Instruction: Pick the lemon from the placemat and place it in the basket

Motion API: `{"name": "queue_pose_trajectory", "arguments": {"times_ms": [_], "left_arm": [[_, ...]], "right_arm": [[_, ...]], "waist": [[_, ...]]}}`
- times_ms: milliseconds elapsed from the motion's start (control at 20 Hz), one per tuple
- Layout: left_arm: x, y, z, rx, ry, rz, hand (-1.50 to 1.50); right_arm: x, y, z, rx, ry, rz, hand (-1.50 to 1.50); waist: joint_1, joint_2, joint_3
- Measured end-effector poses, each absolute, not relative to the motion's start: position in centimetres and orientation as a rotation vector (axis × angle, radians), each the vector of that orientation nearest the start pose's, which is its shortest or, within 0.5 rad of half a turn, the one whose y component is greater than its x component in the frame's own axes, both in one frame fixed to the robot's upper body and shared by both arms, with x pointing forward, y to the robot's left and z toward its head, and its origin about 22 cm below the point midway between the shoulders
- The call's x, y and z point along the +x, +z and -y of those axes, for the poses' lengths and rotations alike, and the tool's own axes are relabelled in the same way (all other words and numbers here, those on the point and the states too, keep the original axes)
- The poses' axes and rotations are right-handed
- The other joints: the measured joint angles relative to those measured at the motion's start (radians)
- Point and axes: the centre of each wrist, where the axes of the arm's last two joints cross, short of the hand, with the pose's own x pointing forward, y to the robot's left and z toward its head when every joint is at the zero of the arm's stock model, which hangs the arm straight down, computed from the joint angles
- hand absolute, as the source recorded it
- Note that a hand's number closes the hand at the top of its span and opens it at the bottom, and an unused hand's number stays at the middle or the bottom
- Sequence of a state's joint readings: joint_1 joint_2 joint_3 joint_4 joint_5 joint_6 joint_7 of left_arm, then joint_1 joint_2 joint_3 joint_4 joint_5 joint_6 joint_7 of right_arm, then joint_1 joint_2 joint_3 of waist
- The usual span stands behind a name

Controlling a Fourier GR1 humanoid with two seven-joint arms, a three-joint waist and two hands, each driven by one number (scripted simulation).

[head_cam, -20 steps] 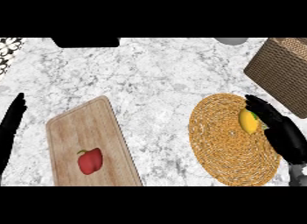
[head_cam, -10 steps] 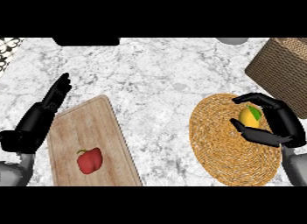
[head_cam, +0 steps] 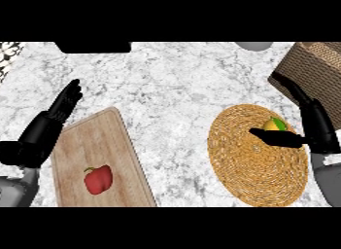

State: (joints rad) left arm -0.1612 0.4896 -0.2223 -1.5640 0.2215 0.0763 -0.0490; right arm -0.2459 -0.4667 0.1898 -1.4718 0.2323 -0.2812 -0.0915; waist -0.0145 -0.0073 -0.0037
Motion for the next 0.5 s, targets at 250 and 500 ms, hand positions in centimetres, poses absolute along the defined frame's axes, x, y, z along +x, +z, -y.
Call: {"name": "queue_pose_trajectory", "arguments": {"times_ms": [250,500], "left_arm": [[27.3,5.6,-27.3,0.066,-0.365,1.681,0.00],[27.4,5.6,-27.3,0.070,-0.363,1.678,0.00]], "right_arm": [[29.9,11.6,30.1,-0.891,0.727,1.615,-1.50],[29.0,16.0,30.3,-0.894,0.949,1.342,-1.50]], "waist": [[-0.009,-0.004,-0.003],[-0.012,-0.005,-0.003]]}}
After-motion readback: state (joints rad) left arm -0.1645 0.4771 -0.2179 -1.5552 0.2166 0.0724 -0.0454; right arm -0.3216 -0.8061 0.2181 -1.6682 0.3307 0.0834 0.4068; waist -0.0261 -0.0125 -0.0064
